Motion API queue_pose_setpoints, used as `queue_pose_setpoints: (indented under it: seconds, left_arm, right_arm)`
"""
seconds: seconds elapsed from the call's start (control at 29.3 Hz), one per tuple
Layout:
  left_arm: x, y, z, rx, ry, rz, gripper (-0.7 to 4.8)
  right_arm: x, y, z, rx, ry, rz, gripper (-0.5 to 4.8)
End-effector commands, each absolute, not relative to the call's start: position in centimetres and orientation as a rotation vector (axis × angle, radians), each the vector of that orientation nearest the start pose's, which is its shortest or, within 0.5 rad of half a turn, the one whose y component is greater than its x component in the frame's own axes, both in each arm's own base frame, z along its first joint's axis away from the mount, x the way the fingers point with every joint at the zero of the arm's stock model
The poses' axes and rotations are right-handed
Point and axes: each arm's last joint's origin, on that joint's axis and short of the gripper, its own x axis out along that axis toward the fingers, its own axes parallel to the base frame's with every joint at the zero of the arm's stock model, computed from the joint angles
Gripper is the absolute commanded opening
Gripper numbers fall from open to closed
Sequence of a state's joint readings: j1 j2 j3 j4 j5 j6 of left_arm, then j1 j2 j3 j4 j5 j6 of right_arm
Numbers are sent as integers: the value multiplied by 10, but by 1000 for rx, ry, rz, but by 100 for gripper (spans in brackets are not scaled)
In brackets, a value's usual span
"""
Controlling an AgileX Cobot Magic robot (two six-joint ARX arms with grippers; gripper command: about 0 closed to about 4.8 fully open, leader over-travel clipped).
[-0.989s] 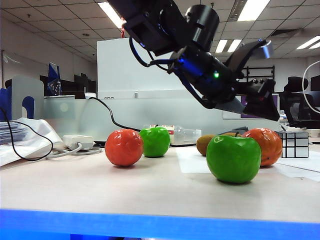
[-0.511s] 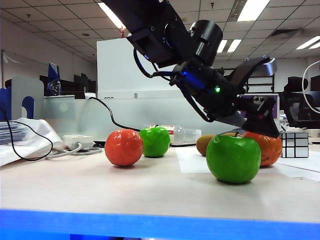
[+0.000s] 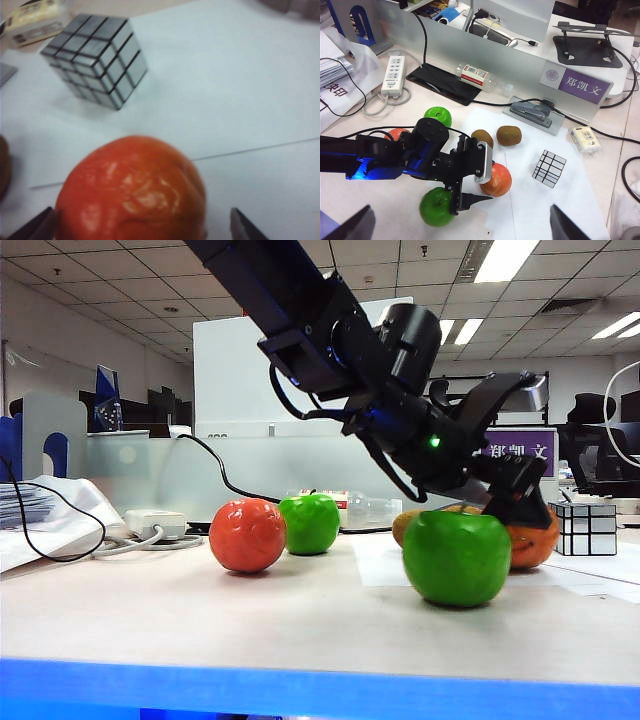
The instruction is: Put the same fruits together.
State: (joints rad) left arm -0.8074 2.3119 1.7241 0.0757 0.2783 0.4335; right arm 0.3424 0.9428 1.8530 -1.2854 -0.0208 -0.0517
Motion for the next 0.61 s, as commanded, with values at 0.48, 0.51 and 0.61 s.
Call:
queue_pose_setpoints:
  seconds: [0.48, 0.51, 0.61]
  left_arm:
    - [357, -378, 158, 532, 283, -1144, 143]
    - [357, -379, 159, 530, 276, -1143, 93]
    - [358, -379, 160, 523, 262, -1140, 30]
  right_arm:
    - [54, 20, 513, -106, 350, 369, 479]
    - [54, 20, 513, -106, 350, 369, 479]
    - [54, 20, 513, -107, 349, 368, 479]
